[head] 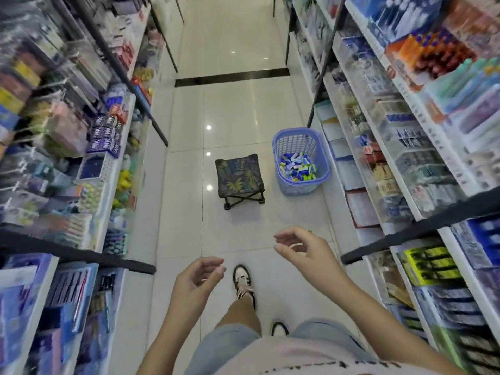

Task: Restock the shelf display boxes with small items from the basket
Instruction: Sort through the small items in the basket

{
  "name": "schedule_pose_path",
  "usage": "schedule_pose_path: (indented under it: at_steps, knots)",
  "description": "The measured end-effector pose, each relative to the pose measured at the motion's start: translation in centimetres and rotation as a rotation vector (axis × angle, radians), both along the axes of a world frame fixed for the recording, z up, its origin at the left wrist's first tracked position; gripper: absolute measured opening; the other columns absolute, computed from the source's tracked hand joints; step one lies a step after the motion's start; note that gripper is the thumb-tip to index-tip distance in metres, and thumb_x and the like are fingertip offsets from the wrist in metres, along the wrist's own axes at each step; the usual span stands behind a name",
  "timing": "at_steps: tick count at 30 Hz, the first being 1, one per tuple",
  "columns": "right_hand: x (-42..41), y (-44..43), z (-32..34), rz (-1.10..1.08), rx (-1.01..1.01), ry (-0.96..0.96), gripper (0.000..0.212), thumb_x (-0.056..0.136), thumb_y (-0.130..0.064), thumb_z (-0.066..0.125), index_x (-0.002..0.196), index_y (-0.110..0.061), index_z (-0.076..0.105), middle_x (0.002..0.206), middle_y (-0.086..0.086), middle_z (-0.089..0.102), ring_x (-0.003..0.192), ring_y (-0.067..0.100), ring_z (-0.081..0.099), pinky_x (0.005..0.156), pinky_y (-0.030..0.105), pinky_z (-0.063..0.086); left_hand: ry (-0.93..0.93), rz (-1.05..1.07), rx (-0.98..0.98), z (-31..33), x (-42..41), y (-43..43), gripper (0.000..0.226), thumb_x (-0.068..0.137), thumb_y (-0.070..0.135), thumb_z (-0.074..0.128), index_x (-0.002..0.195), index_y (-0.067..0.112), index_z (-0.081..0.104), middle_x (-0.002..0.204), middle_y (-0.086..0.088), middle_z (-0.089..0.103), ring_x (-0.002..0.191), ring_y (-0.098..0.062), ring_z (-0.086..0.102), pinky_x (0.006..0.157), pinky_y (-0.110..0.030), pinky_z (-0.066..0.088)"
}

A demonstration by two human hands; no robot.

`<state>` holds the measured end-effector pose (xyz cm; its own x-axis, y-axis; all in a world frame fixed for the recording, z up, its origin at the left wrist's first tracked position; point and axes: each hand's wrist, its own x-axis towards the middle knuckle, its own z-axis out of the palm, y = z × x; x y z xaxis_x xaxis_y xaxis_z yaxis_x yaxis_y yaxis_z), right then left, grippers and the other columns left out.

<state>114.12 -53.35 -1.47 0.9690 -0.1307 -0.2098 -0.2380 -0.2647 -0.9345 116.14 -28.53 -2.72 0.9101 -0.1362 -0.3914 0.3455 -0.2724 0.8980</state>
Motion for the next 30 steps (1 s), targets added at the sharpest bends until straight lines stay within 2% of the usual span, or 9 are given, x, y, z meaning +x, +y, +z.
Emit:
schedule_pose_path:
  at_steps: [5, 13, 16, 22, 23, 27, 30]
  knots:
    - [7.8, -2.2, -1.7, -0.09, -0.008, 0.039, 0.013, 0.081, -0.02, 0.071, 0.089, -0.03, 0.067, 0.088, -0.008, 0.068, 0.081, 0.004, 0.063, 0.071, 0.011, 0.047, 0.003, -0.052, -0.043, -0.8, 10.6, -2.1, 0.01, 0.083, 0.016, 0.071, 0.089, 0.024, 0.072, 0.087, -0.005, 0.072, 0.086, -0.024, 0.067, 0.081, -0.035, 0.052]
    - [15.6, -6.7, -3.6, -0.348, -0.003, 0.156, 0.014, 0.083, -0.017, 0.07, 0.089, -0.028, 0.068, 0.09, -0.007, 0.071, 0.083, 0.01, 0.066, 0.073, 0.018, 0.052, 0.007, -0.298, 0.006, -0.8, 26.9, -8.8, 0.009, 0.086, 0.012, 0.067, 0.094, 0.016, 0.069, 0.09, -0.008, 0.07, 0.089, -0.03, 0.064, 0.081, -0.034, 0.051]
    - [19.0, -8.1, -4.4, -0.408, 0.005, 0.18, 0.012, 0.082, -0.016, 0.07, 0.088, -0.027, 0.068, 0.087, -0.009, 0.071, 0.083, 0.009, 0.066, 0.074, 0.019, 0.051, 0.005, -0.366, 0.02, -1.0, 32.5, -12.1, 0.009, 0.087, 0.011, 0.066, 0.095, 0.014, 0.069, 0.09, -0.005, 0.071, 0.089, -0.025, 0.065, 0.083, -0.035, 0.052]
    - [29.7, -12.6, -6.2, -0.443, -0.007, 0.177, 0.013, 0.081, -0.018, 0.07, 0.088, -0.029, 0.067, 0.085, -0.011, 0.07, 0.078, -0.001, 0.063, 0.069, 0.009, 0.047, 0.013, -0.462, 0.052, -2.6, 43.0, -18.5, 0.009, 0.087, 0.012, 0.066, 0.095, 0.015, 0.069, 0.087, 0.0, 0.072, 0.084, -0.016, 0.067, 0.073, -0.017, 0.051]
    - [31.8, -13.8, -6.4, -0.451, -0.004, 0.166, 0.014, 0.082, -0.018, 0.07, 0.089, -0.029, 0.067, 0.085, -0.01, 0.069, 0.079, -0.002, 0.062, 0.07, 0.009, 0.046, 0.01, -0.464, 0.052, -2.8, 44.8, -19.7, 0.009, 0.087, 0.011, 0.066, 0.094, 0.014, 0.069, 0.086, -0.001, 0.072, 0.083, -0.017, 0.067, 0.073, -0.018, 0.051]
    - [39.8, -19.9, -6.3, -0.488, 0.009, 0.144, 0.013, 0.085, -0.021, 0.067, 0.094, -0.03, 0.065, 0.092, -0.014, 0.067, 0.086, -0.003, 0.06, 0.076, 0.012, 0.047, 0.021, -0.449, 0.067, -2.9, 52.0, -24.2, 0.008, 0.087, 0.01, 0.065, 0.092, 0.013, 0.07, 0.085, -0.002, 0.072, 0.081, -0.021, 0.066, 0.074, -0.036, 0.054]
    - [44.0, -24.5, -6.2, -0.531, 0.027, 0.136, 0.01, 0.087, -0.026, 0.064, 0.096, -0.031, 0.064, 0.095, -0.015, 0.065, 0.089, -0.005, 0.059, 0.078, 0.011, 0.047, -0.005, -0.477, 0.08, -2.8, 56.6, -28.1, 0.008, 0.086, 0.014, 0.067, 0.088, 0.021, 0.072, 0.086, 0.0, 0.073, 0.081, -0.017, 0.067, 0.071, -0.03, 0.055]
